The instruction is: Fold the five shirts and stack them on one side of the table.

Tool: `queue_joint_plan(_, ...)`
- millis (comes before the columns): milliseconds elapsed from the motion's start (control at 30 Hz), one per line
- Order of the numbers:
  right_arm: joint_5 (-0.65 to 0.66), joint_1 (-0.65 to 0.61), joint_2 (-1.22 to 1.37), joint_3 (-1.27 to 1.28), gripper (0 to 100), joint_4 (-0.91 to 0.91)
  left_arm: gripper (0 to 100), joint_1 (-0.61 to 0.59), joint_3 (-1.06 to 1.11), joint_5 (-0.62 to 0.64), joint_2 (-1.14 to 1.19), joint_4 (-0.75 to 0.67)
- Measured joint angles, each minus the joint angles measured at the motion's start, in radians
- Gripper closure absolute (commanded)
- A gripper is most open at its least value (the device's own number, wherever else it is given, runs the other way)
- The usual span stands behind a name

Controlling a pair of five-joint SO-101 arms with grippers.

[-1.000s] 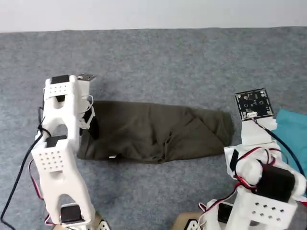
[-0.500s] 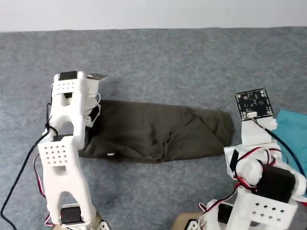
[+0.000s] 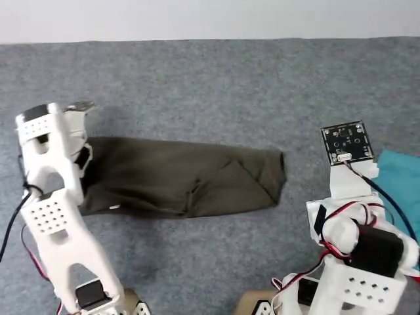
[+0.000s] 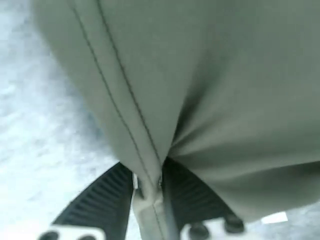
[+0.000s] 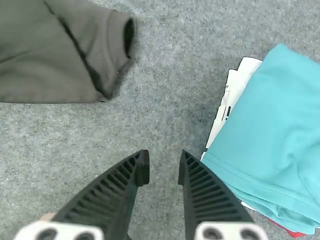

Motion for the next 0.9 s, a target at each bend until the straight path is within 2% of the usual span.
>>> queue_joint_plan(167,0.000,0.000,0.000,0.000,89.4,0.000,100,-0.060,-0.031,-0.003,0.003,-0.002)
queue_joint_plan(367,0.000,0.000,0.000,0.000,89.4,0.000,100,-0.014,0.106,-0.005,-0.170,-0.009)
queue_joint_plan(633,0.000,0.000,0.000,0.000,89.4,0.000,100,0.235,0.379,-0.005,-0.545,-0.011)
queue_joint_plan(900,0.000,0.000,0.000,0.000,89.4,0.000,100,0.483,0.402,0.120,-0.617,-0.011)
